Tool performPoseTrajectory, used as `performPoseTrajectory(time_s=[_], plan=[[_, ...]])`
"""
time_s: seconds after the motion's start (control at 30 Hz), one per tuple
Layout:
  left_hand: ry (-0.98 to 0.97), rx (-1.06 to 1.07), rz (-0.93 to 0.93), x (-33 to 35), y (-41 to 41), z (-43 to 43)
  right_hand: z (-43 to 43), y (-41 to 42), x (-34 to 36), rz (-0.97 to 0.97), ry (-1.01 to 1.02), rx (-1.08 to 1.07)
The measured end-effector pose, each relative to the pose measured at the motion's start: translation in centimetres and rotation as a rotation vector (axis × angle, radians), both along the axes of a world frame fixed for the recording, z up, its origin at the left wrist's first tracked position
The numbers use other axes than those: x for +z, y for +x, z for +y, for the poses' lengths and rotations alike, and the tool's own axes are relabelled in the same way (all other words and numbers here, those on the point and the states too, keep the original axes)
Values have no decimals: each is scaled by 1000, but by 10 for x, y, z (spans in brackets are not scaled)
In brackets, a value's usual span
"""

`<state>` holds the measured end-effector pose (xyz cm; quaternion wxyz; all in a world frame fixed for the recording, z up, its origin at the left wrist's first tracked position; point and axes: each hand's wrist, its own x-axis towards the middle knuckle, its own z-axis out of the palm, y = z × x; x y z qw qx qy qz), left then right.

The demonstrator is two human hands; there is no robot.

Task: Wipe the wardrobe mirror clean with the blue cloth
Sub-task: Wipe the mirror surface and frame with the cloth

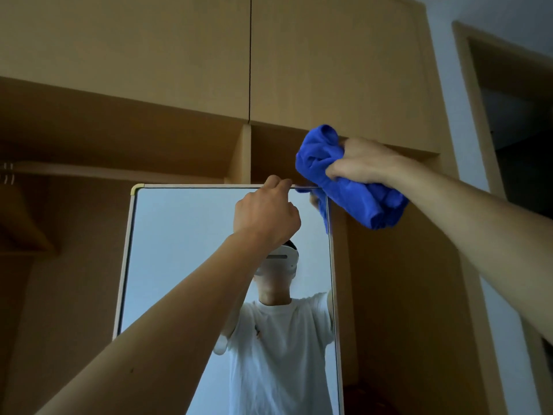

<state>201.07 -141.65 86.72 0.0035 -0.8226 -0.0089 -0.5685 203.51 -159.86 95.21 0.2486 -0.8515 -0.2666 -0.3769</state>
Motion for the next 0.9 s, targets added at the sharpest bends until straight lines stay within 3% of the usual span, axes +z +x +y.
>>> performPoseTrajectory(time_s=[0.13, 0.23, 0.4, 0.5, 0.9], plan=[[81, 12, 6, 7, -8, 7, 15, -5, 16, -98, -219, -107], [91, 54, -76, 9, -21, 30, 22, 0, 21, -120, -270, -135], [-32, 248, -139, 12, -53, 96, 25, 10, 27, -60, -287, -135], [11, 314, -159, 7, -63, 113, 30, 15, 27, -28, -274, -120], [-12, 214, -188, 9, -63, 116, 51, 15, 24, -2, -232, 7]])
